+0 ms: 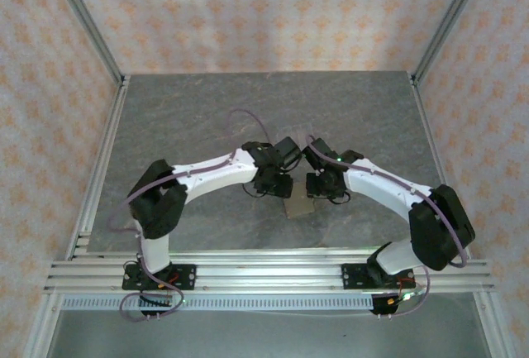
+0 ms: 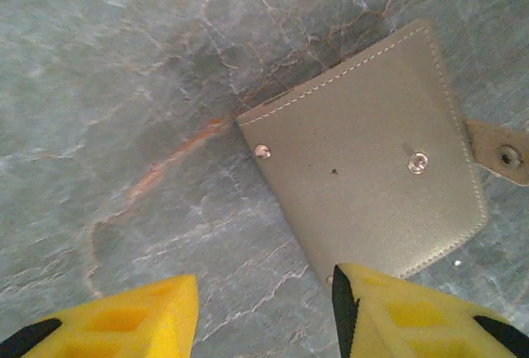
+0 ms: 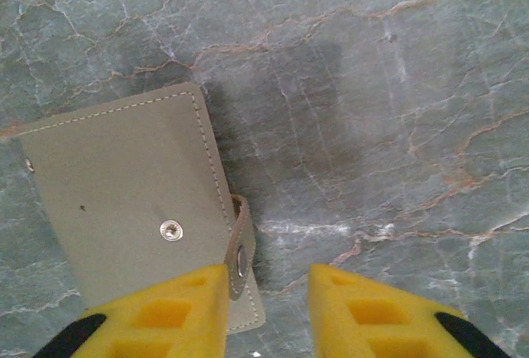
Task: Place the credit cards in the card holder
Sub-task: Close the button on the card holder.
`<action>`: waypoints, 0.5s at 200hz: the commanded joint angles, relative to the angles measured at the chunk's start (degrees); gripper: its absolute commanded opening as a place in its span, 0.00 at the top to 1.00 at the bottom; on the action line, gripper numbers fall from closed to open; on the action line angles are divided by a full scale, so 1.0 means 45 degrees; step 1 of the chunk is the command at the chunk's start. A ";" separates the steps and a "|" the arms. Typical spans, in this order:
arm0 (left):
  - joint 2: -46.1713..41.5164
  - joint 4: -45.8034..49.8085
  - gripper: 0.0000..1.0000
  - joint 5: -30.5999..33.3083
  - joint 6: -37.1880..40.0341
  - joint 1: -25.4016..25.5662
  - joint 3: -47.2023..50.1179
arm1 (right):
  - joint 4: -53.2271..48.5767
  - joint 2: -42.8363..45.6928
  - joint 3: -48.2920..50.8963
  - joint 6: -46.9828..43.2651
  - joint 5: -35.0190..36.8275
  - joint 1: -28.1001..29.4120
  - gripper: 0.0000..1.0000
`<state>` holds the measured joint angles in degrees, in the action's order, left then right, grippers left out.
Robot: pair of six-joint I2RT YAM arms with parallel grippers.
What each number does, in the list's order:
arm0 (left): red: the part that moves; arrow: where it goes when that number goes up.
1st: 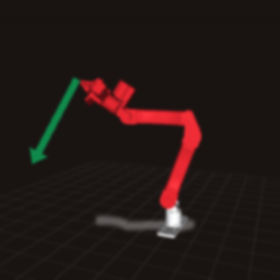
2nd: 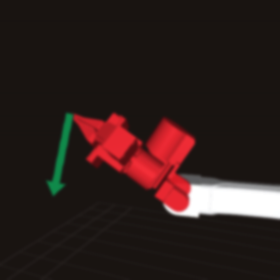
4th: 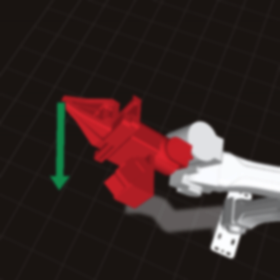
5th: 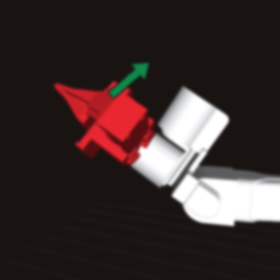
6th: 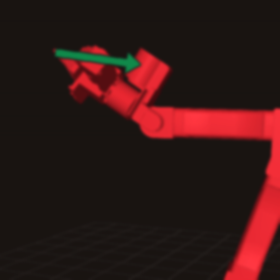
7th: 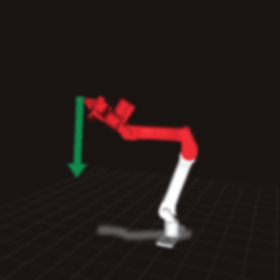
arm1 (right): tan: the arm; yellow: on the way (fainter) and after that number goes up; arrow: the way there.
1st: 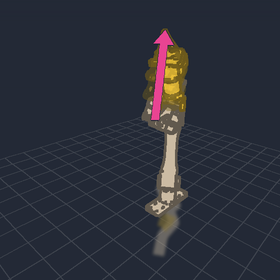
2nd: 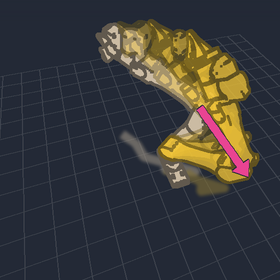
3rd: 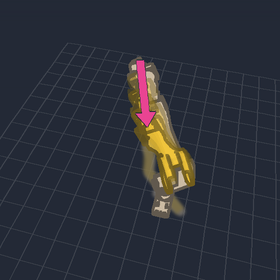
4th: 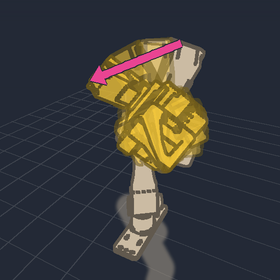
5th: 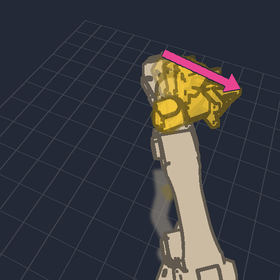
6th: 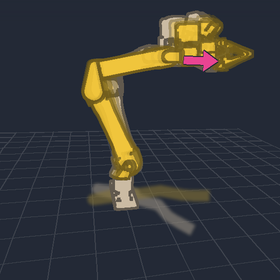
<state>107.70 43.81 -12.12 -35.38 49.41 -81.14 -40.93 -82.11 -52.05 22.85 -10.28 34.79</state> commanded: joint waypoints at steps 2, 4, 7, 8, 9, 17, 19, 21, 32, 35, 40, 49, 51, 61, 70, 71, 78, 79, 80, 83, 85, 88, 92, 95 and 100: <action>0.0687 0.0405 0.54 -0.0200 0.0318 0.0201 -0.0444 | 0.0462 0.0121 0.0179 -0.0314 -0.0641 -0.0150 0.73; 0.0728 0.0402 0.54 -0.0198 0.0321 0.0209 -0.0444 | 0.0472 0.0121 0.0180 -0.0327 -0.0658 -0.0166 0.74; 0.0768 0.0401 0.54 -0.0197 0.0307 0.0238 -0.0425 | 0.0480 0.0130 0.0198 -0.0339 -0.0663 -0.0176 0.74; 0.0771 0.0401 0.54 -0.0197 0.0315 0.0254 -0.0425 | 0.0481 0.0126 0.0199 -0.0335 -0.0673 -0.0174 0.74; 0.0802 0.0401 0.54 -0.0197 0.0318 0.0263 -0.0425 | 0.0491 0.0123 0.0199 -0.0343 -0.0678 -0.0173 0.74; 0.0898 0.0374 0.54 -0.0197 0.0304 0.0286 -0.0387 | 0.0522 0.0110 0.0219 -0.0370 -0.0701 -0.0244 0.75; 0.0917 0.0365 0.54 -0.0197 0.0303 0.0289 -0.0372 | 0.0536 0.0094 0.0219 -0.0381 -0.0712 -0.0263 0.75; 0.0927 0.0348 0.54 -0.0202 0.0303 0.0290 -0.0338 | 0.0539 0.0070 0.0220 -0.0398 -0.0730 -0.0263 0.75; 0.1002 0.0294 0.54 -0.0220 0.0281 0.0310 -0.0221 | 0.0578 -0.0029 0.0218 -0.0438 -0.0800 -0.0326 0.77; 0.1007 0.0285 0.54 -0.0217 0.0283 0.0310 -0.0194 | 0.0596 -0.0066 0.0214 -0.0431 -0.0818 -0.0313 0.77; 0.1015 0.0261 0.54 -0.0221 0.0265 0.0310 -0.0126 | 0.0618 -0.0110 0.0219 -0.0446 -0.0845 -0.0327 0.79; 0.1047 0.0246 0.54 -0.0225 0.0264 0.0310 -0.0047 | 0.0638 -0.0172 0.0212 -0.0450 -0.0878 -0.0327 0.80; 0.1047 0.0235 0.54 -0.0209 0.0249 0.0310 -0.0033 | 0.0638 -0.0192 0.0218 -0.0454 -0.0888 -0.0327 0.80; 0.1041 0.0184 0.54 -0.0214 0.0245 0.0329 0.0079 | 0.0638 -0.0250 0.0223 -0.0470 -0.0928 -0.0325 0.80; 0.1066 0.0159 0.54 -0.0198 0.0225 0.0310 0.0136 | 0.0645 -0.0294 0.0220 -0.0488 -0.0937 -0.0327 0.80; 0.1066 0.0153 0.54 -0.0198 0.0225 0.0310 0.0139 | 0.0642 -0.0292 0.0220 -0.0488 -0.0947 -0.0328 0.80; 0.1095 0.0123 0.54 -0.0208 0.0224 0.0320 0.0170 | 0.0620 -0.0343 0.0201 -0.0513 -0.0939 -0.0320 0.80; 0.1100 0.0125 0.54 -0.0203 0.0224 0.0315 0.0175 | 0.0610 -0.0336 0.0201 -0.0510 -0.0948 -0.0324 0.80; 0.1103 0.0116 0.54 -0.0200 0.0224 0.0312 0.0178 | 0.0604 -0.0352 0.0200 -0.0519 -0.0952 -0.0326 0.80; 0.1120 0.0109 0.54 -0.0200 0.0215 0.0310 0.0180 | 0.0599 -0.0366 0.0185 -0.0538 -0.0942 -0.0318 0.79; 0.1114 0.0098 0.54 -0.0208 0.0207 0.0310 0.0180 | 0.0599 -0.0372 0.0182 -0.0535 -0.0938 -0.0315 0.79; 0.1141 0.0102 0.54 -0.0230 0.0205 0.0319 0.0180 | 0.0584 -0.0402 0.0181 -0.0553 -0.0938 -0.0326 0.79; 0.1147 0.0089 0.54 -0.0245 0.0205 0.0310 0.0180 | 0.0583 -0.0439 0.0162 -0.0550 -0.0947 -0.0309 0.79; 0.1160 0.0074 0.54 -0.0250 0.0203 0.0310 0.0190 | 0.0580 -0.0455 0.0151 -0.0555 -0.0948 -0.0325 0.79; 0.1173 0.0059 0.54 -0.0258 0.0205 0.0310 0.0181 | 0.0562 -0.0497 0.0142 -0.0567 -0.0976 -0.0312 0.79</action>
<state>112.79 43.90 -13.10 -34.79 50.33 -81.08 -38.13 -83.44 -51.94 21.30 -14.66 33.69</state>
